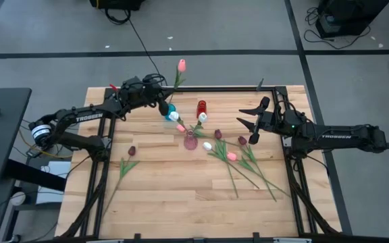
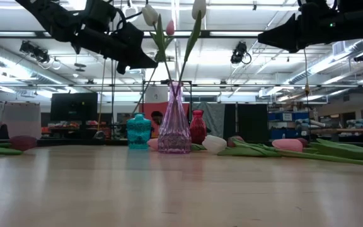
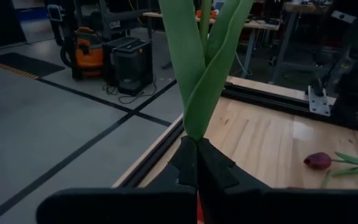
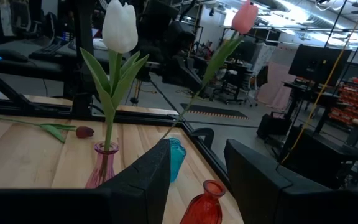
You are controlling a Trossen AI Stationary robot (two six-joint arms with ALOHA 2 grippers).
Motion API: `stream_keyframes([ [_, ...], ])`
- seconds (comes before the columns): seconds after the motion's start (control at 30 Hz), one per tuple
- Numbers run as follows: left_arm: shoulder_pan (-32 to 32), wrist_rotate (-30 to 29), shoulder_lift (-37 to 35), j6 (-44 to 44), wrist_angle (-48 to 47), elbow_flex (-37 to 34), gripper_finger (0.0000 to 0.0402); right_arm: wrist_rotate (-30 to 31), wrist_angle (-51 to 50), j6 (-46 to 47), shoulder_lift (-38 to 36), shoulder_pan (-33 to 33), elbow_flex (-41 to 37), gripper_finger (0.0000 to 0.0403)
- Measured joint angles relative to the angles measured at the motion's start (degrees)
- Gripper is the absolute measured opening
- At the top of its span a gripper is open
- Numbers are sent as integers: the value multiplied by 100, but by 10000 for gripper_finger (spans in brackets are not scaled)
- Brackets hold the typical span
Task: Sort flowers into vase by color
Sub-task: Put the left pink tulip into the blue vase
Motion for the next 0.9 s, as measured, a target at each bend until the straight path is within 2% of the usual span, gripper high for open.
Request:
stream_keyframes([
  [0.23, 41, 2, -170, -1, 213, 22, 0, -2, -9, 2, 0, 0, -1, 165],
  [0.43, 50, 11, -438, -2, 42, 55, 0, -2, -7, 2, 0, 0, -1, 165],
  [0.7, 48, -83, -469, 133, 113, -1, 0, -4, 12, 63, 0, 11, -1, 165],
  [0.8, 48, -174, -467, 144, 402, -298, 0, -4, 12, 63, 0, 11, 0, 165],
  [0.9, 50, -218, -463, 60, 1192, -699, 0, -4, 12, 61, 0, 11, 0, 165],
])
